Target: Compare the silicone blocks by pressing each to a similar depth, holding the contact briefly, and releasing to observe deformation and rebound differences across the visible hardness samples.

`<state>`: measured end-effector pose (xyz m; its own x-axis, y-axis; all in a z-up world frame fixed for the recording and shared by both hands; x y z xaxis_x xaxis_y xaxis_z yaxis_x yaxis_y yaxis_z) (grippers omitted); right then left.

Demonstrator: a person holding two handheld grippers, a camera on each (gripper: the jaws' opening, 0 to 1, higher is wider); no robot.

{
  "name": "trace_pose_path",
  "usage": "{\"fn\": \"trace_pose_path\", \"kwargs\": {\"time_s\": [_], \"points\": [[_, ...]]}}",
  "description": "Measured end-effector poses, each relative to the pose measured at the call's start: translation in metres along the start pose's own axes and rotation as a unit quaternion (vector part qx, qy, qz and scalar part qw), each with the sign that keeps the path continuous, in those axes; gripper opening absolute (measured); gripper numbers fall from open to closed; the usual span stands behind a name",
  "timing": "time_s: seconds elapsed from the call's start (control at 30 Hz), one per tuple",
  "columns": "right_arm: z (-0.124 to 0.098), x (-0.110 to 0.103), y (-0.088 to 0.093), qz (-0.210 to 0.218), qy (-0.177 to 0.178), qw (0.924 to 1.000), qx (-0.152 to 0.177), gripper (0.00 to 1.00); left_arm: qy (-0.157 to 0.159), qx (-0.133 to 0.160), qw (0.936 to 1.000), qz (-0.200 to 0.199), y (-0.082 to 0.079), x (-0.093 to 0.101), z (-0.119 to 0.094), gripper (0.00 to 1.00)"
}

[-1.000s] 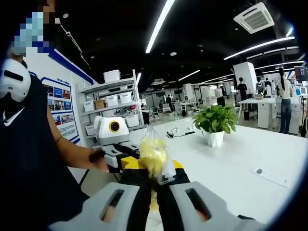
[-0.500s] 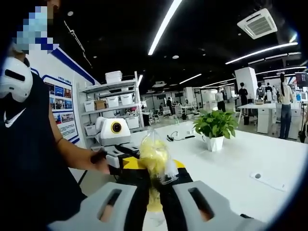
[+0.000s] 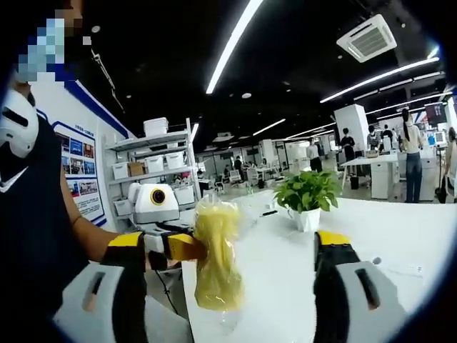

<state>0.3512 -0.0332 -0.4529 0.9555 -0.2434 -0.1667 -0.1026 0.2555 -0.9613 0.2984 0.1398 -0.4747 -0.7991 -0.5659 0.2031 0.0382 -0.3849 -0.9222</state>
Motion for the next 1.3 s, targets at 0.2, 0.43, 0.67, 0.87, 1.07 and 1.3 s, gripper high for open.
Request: {"fn": "trace_pose_path", "kwargs": {"time_s": [0.2, 0.43, 0.67, 0.87, 1.07, 1.3], "points": [[-0.009, 0.003, -0.012, -0.019, 0.018, 0.9992, 0.028, 0.96, 0.003, -0.002, 1.0, -0.002, 0.0, 0.002, 0.0, 0.0], [-0.014, 0.009, -0.017, -0.018, 0.029, 0.9992, 0.021, 0.96, 0.007, -0.004, 1.0, -0.003, 0.0, 0.004, 0.002, 0.0], [-0.024, 0.013, -0.02, -0.033, 0.044, 0.9983, 0.016, 0.96, -0.006, -0.021, 0.9995, -0.023, 0.003, 0.0, 0.001, 0.0], [-0.043, 0.021, -0.016, -0.067, 0.066, 0.9953, 0.02, 0.96, -0.022, -0.043, 0.9976, -0.049, 0.009, -0.008, 0.0, 0.0], [-0.069, 0.026, 0.005, -0.086, 0.094, 0.9918, 0.006, 0.96, -0.025, -0.055, 0.9968, -0.052, 0.012, -0.011, 0.001, 0.0], [-0.112, 0.028, 0.024, -0.1, 0.143, 0.9847, -0.003, 0.96, -0.034, -0.069, 0.9936, -0.082, 0.021, -0.021, 0.0, 0.01]]}}
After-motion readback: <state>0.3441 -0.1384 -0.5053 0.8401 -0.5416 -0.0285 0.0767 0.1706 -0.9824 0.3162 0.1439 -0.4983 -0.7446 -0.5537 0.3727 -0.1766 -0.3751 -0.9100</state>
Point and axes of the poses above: the point that each gripper's makers call its tool centre point, and the gripper's own axes: z roughly forward along the fingers, x roughly to its right, y roughly out of its underside, the point moved 9 cm from there along -z, roughly backward along the fingers, and after that the axes turned 12 degrees about x, right-handed, at the moved point
